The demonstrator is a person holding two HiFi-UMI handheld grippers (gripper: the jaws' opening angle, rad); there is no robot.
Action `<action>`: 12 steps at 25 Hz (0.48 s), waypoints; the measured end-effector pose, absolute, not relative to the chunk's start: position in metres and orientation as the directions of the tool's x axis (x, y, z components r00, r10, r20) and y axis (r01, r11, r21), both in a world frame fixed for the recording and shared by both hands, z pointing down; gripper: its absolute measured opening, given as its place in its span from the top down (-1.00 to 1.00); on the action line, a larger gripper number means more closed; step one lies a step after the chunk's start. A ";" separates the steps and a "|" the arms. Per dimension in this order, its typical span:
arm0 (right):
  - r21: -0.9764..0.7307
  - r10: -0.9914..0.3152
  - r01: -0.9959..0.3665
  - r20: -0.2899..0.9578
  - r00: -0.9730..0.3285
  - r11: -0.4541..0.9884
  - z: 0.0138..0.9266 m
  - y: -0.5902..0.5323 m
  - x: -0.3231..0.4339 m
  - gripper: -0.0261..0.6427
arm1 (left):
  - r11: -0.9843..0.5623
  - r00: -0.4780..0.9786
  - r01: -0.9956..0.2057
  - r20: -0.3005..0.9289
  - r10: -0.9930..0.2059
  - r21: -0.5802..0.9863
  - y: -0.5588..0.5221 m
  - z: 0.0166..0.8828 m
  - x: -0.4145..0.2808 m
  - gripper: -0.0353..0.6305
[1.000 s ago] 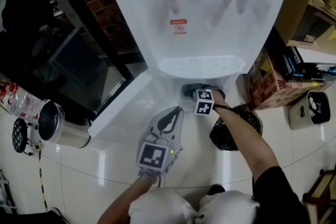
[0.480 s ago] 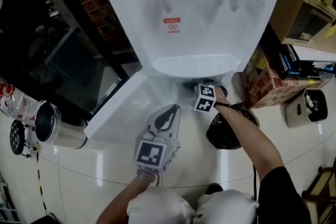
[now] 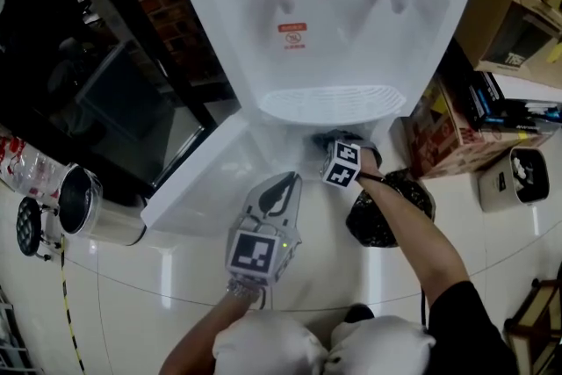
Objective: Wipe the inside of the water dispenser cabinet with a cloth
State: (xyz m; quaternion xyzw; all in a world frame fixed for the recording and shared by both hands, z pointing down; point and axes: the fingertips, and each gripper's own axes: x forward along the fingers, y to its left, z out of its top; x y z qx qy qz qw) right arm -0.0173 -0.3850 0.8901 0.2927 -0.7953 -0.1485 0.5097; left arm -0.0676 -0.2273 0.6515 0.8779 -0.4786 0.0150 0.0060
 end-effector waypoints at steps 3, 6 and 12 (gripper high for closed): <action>0.539 -0.618 -0.315 0.738 -0.271 0.782 0.899 -0.384 -0.013 0.86 | -0.525 0.524 -0.851 0.036 -0.851 0.004 -0.229 0.652 -0.074 0.83; 0.539 -0.628 -0.347 0.742 -0.236 0.768 0.904 -0.387 -0.008 0.86 | -0.509 0.508 -0.861 0.027 -0.861 -0.014 -0.232 0.647 -0.082 0.83; 0.486 -0.573 -0.361 0.797 -0.192 0.796 0.923 -0.379 -0.001 0.86 | -0.500 0.500 -0.865 0.023 -0.866 -0.026 -0.232 0.643 -0.088 0.83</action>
